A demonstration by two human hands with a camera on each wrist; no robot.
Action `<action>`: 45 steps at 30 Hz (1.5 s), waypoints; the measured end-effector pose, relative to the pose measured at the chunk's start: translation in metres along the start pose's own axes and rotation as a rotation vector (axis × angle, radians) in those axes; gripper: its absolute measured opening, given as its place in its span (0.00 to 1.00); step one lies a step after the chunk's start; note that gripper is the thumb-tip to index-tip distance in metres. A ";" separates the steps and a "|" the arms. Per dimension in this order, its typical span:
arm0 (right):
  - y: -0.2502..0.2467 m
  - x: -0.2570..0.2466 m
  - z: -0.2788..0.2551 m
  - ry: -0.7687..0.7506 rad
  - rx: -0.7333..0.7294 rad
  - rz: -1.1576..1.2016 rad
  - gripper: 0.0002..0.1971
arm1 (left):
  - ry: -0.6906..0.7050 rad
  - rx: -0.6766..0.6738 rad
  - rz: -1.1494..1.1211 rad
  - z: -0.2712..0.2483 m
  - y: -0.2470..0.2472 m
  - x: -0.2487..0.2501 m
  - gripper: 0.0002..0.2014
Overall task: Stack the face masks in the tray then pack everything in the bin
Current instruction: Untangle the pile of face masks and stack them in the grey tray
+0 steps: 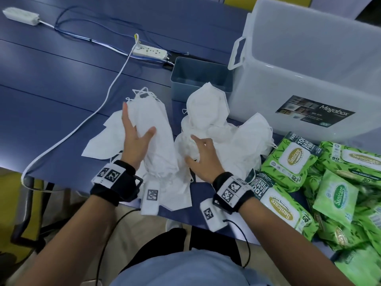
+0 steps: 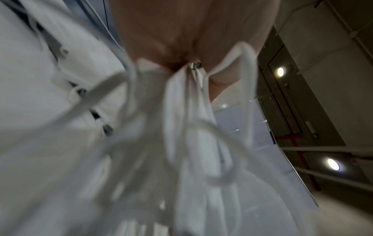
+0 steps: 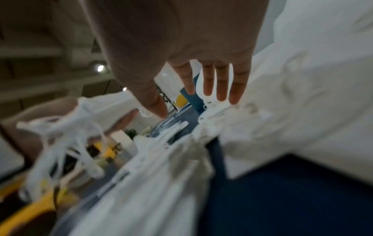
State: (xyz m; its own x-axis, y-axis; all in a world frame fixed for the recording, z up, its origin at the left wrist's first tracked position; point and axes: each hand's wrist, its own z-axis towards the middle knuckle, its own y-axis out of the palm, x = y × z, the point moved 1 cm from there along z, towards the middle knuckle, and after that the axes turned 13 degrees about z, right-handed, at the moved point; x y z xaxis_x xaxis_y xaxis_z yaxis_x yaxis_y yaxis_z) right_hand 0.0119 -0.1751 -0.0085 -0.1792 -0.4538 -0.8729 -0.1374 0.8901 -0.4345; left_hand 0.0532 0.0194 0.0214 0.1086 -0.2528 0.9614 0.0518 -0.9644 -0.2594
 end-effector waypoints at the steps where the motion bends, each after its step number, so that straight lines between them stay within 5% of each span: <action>1: -0.004 0.009 -0.004 0.022 -0.028 -0.080 0.36 | -0.008 0.014 -0.009 0.003 -0.007 0.000 0.43; 9: 0.046 0.017 -0.025 -0.260 -0.395 -0.659 0.57 | -0.006 0.126 -0.101 0.016 -0.034 0.008 0.36; 12: 0.067 0.014 -0.018 -0.253 -0.466 -0.803 0.55 | -0.002 0.116 -0.116 0.015 -0.032 0.009 0.36; 15: 0.059 0.008 -0.005 -0.235 -0.412 -0.807 0.42 | -0.011 0.105 -0.124 0.016 -0.033 0.009 0.35; 21: -0.003 0.006 0.014 -0.130 -0.029 -0.243 0.16 | -0.018 0.128 -0.168 0.022 -0.038 0.008 0.34; 24: -0.039 0.009 0.022 -0.027 0.211 0.018 0.22 | -0.039 0.139 -0.164 0.025 -0.043 0.007 0.34; 28: -0.074 0.021 0.025 0.102 0.325 0.280 0.29 | -0.027 0.138 -0.150 0.031 -0.039 0.006 0.33; 34: -0.101 0.027 0.024 0.062 0.502 0.365 0.14 | -0.012 0.102 -0.147 0.044 -0.026 0.008 0.31; 37: -0.105 0.025 0.031 0.025 0.582 0.404 0.16 | 0.002 0.089 -0.130 0.052 -0.021 0.010 0.31; 42: -0.085 0.004 0.050 -0.021 0.396 0.463 0.05 | 0.020 0.077 -0.132 0.060 -0.016 0.015 0.30; 45: -0.063 -0.021 0.058 0.022 0.087 0.526 0.17 | 0.021 0.065 -0.101 0.062 -0.016 0.015 0.30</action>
State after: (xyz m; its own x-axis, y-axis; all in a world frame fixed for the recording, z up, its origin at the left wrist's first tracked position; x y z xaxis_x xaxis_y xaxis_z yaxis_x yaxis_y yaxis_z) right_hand 0.0803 -0.2192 0.0240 -0.2228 0.0549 -0.9733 0.0573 0.9974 0.0431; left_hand 0.1153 0.0362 0.0349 0.0789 -0.1566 0.9845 0.1259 -0.9781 -0.1657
